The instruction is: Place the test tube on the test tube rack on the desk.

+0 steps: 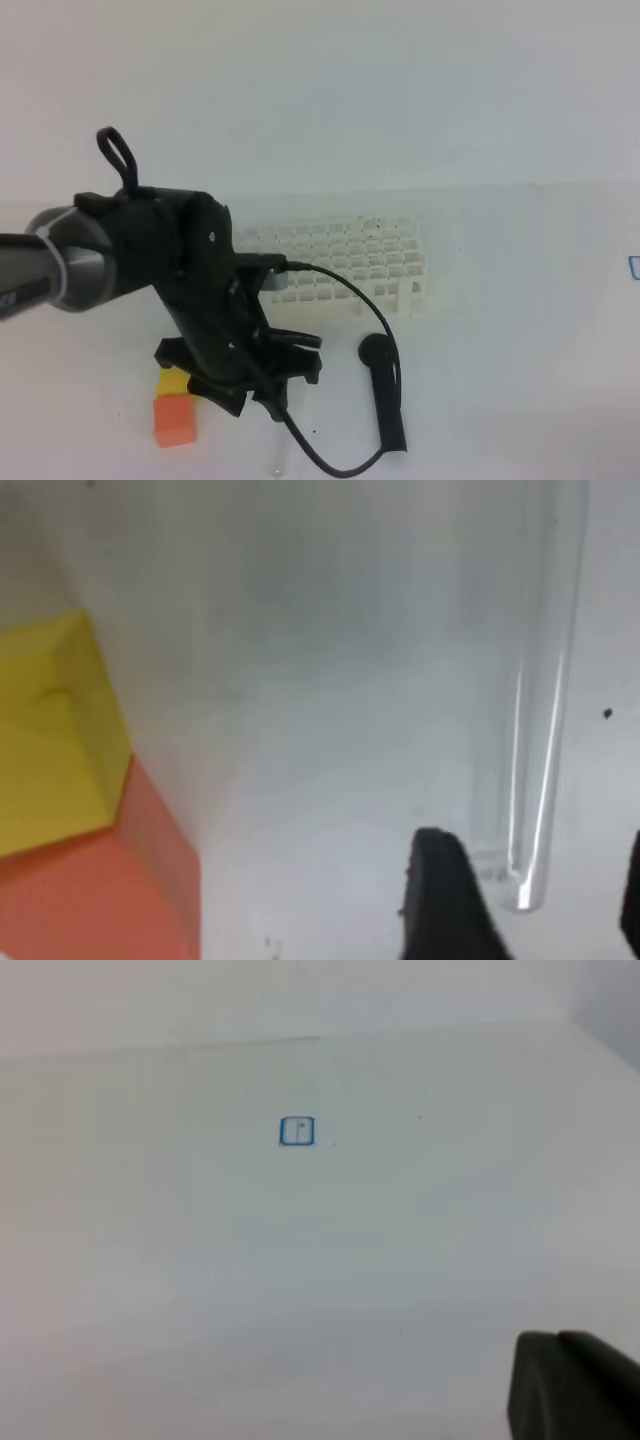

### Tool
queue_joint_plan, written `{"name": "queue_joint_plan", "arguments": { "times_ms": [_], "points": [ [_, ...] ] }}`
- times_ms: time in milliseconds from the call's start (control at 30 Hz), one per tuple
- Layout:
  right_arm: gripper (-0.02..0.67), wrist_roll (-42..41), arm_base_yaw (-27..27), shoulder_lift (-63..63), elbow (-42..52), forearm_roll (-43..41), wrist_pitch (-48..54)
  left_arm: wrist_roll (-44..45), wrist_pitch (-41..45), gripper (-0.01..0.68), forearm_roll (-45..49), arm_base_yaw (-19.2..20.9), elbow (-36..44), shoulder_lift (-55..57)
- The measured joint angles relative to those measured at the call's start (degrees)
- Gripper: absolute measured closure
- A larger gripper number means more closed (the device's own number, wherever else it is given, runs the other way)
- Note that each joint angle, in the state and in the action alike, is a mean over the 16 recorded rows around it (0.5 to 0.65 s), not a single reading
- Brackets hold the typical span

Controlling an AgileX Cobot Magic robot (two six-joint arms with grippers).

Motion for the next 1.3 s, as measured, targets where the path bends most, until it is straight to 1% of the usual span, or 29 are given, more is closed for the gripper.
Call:
{"name": "queue_joint_plan", "arguments": {
  "times_ms": [133,233,433,600,667,733,1133,1233,1300],
  "points": [
    [0.650,0.00,0.00,0.00,0.00,0.00,0.00,-1.03,-1.75,0.235,1.10,-1.67,0.00,2.44],
    [0.650,0.00,0.00,0.00,0.00,0.00,0.00,-2.37,-2.28,0.203,2.05,-2.89,0.00,3.86],
    [0.650,0.00,0.00,0.00,0.00,0.00,0.00,-5.21,-2.84,0.203,3.75,-4.65,0.00,6.09],
    [0.650,0.00,0.00,0.00,0.00,0.00,0.00,-6.81,-2.96,0.212,4.47,-5.18,0.00,7.61],
    [0.650,0.00,0.00,0.00,0.00,0.00,0.00,-7.08,-2.92,0.236,4.51,-5.22,0.00,8.13],
    [0.650,0.00,0.00,0.00,0.00,0.00,0.00,-7.17,-2.96,0.279,4.46,-5.24,0.00,8.57],
    [0.650,0.00,0.00,0.00,0.00,0.00,0.00,-5.68,-2.44,0.621,3.75,-5.32,-0.04,9.54],
    [0.650,0.00,0.00,0.00,0.00,0.00,0.00,-5.11,-2.32,0.666,3.19,-5.32,-0.15,9.04],
    [0.650,0.00,0.00,0.00,0.00,0.00,0.00,-4.67,-2.53,0.673,2.88,-5.32,-0.22,8.32]
  ]
}}
